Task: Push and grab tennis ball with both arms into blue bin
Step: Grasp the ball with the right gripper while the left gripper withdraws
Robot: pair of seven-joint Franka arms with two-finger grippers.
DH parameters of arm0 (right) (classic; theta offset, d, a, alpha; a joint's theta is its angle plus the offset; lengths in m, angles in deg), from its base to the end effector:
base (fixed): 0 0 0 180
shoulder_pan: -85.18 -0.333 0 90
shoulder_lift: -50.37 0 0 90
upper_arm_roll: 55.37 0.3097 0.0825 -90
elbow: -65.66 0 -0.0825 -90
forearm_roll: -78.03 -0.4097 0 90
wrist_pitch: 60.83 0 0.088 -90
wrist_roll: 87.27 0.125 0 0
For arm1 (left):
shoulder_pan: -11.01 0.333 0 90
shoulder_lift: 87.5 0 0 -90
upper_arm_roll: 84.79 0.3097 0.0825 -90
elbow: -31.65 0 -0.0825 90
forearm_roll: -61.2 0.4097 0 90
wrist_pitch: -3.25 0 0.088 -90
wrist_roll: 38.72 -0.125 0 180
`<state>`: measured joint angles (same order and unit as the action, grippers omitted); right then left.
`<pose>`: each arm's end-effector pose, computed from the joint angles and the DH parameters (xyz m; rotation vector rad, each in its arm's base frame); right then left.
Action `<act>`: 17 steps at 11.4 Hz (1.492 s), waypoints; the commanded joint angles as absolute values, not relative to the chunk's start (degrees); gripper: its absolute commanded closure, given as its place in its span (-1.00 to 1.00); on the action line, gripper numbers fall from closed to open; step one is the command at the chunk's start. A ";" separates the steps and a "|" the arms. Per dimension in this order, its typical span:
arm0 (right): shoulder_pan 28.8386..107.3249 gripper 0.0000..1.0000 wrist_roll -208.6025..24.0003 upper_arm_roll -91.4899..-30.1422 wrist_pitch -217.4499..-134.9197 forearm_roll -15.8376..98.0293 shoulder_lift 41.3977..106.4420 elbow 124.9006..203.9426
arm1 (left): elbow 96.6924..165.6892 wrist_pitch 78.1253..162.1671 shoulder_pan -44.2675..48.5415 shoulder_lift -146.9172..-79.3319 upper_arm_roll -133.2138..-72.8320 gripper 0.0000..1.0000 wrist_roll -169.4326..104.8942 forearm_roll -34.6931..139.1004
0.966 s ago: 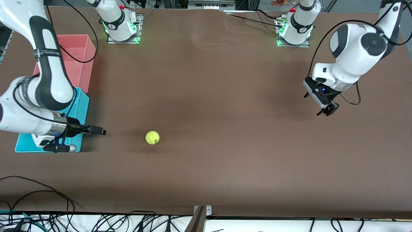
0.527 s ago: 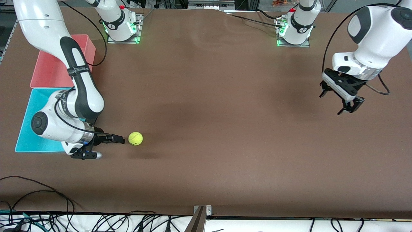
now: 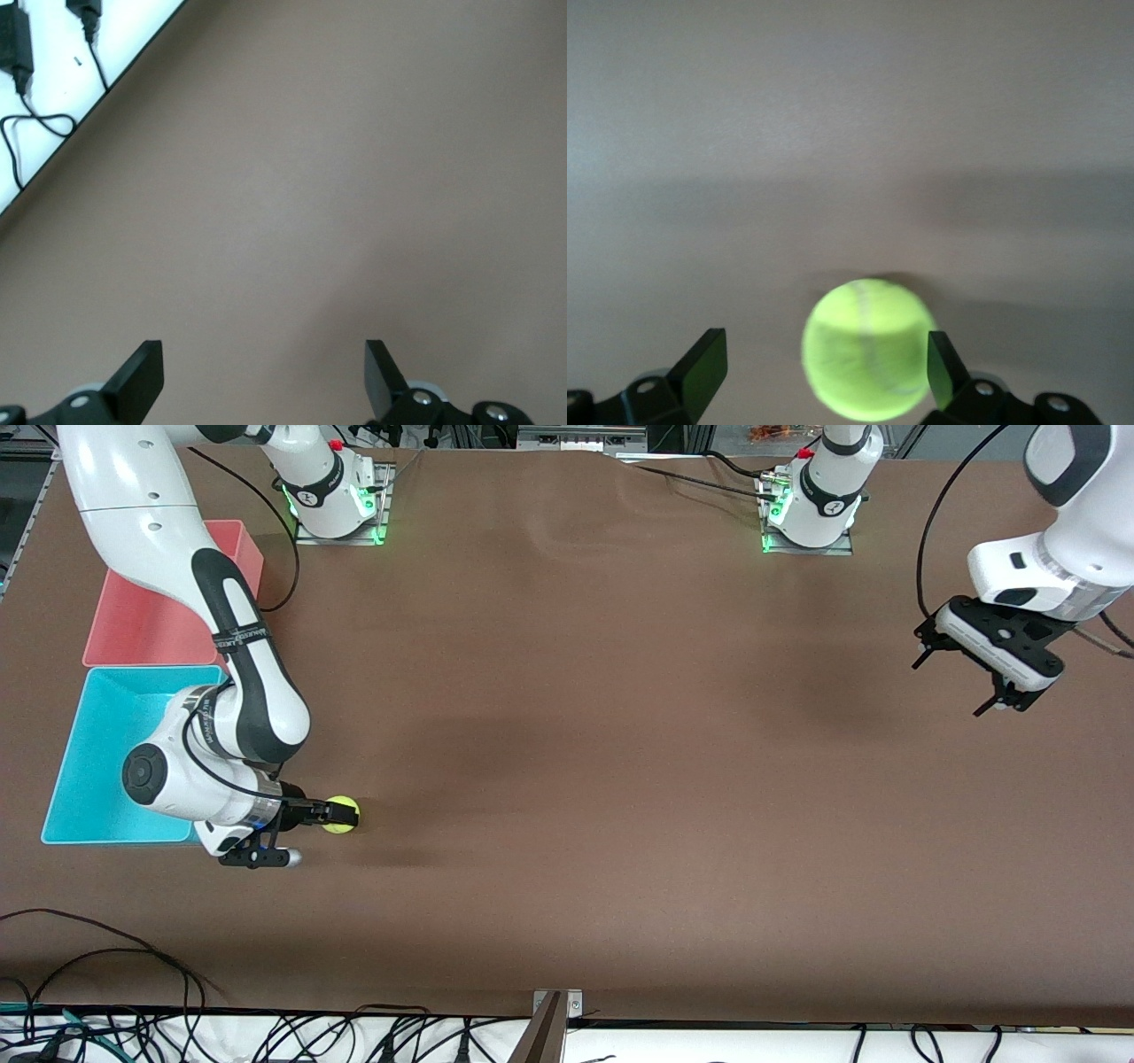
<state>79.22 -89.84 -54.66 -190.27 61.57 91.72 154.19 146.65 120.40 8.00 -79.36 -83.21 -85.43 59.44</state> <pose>0.7159 0.0943 0.1873 -2.9127 0.0378 0.0236 0.5625 -0.0157 0.5041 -2.8288 1.2439 -0.2760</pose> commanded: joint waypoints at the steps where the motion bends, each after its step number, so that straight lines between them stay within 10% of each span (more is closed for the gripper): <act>1: 78.50 -1.00 -89.38 -54.58 -190.90 62.91 93.52 152.50 | 141.36 113.13 7.67 -79.42 -82.94 -1.00 -75.05 60.67; 7: 78.41 -1.00 -89.47 -54.66 -193.63 65.81 95.54 152.50 | 133.70 101.26 7.49 -79.59 -82.50 -1.00 -59.56 60.84; 13: 78.41 0.93 -89.82 -54.66 -193.02 65.90 95.37 152.24 | 124.31 82.74 7.67 -82.40 -82.59 -1.00 -46.10 60.93; 17: 78.59 1.00 -89.82 -55.01 -185.94 67.13 93.53 150.41 | 118.42 75.95 7.67 -86.26 -82.85 -1.00 -45.93 61.02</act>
<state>78.45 -89.87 -54.77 -192.75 65.91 94.68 153.21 124.86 80.33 7.86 -82.02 -82.66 -46.84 59.47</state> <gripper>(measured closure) 0.344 0.000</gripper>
